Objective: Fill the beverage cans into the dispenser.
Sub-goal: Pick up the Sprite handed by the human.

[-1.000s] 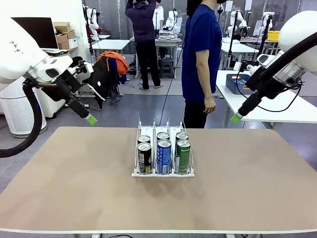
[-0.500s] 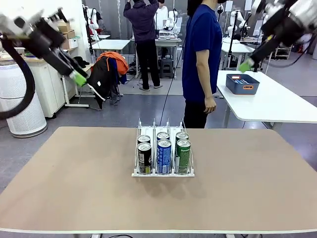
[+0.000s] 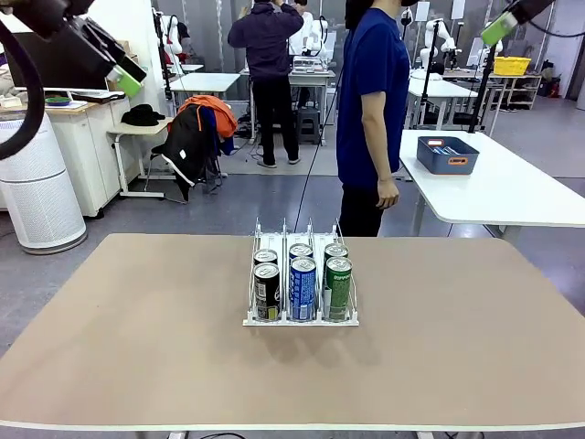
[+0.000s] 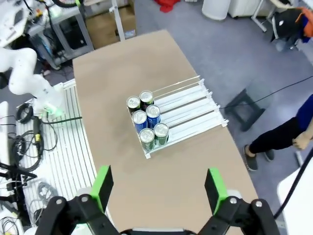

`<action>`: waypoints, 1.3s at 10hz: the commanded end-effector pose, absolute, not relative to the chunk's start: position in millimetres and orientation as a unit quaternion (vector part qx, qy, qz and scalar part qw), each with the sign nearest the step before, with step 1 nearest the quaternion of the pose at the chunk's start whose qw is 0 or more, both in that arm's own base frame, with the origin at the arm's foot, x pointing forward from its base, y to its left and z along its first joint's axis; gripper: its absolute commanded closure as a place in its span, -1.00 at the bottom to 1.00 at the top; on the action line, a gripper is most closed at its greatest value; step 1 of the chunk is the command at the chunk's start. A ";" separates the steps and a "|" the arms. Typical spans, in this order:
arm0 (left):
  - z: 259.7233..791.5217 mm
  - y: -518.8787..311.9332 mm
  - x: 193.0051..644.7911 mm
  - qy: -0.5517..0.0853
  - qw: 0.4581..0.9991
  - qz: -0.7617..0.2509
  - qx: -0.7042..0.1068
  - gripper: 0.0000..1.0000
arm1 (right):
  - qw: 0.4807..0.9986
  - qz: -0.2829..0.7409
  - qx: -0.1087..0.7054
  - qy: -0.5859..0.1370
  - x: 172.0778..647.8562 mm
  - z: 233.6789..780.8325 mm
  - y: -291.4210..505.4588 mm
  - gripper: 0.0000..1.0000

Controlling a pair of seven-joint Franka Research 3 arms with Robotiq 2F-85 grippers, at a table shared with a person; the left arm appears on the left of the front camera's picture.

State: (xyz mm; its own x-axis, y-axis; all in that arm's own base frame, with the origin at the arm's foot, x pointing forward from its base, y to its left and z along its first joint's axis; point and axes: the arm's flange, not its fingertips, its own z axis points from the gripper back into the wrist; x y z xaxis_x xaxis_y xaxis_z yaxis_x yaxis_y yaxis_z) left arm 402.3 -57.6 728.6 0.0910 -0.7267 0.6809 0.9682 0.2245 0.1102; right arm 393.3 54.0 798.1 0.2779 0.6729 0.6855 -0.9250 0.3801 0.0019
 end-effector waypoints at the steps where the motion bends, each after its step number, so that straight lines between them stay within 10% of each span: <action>1: 738.6 -55.1 399.1 -0.316 0.728 -0.591 -0.144 -1.00 | 0.778 0.506 0.207 -0.309 394.5 806.3 50.8 -1.00; 13: 762.6 -64.8 396.3 -0.327 0.761 -0.538 -0.155 -1.00 | 0.776 0.502 0.236 -0.301 390.0 817.1 41.3 -1.00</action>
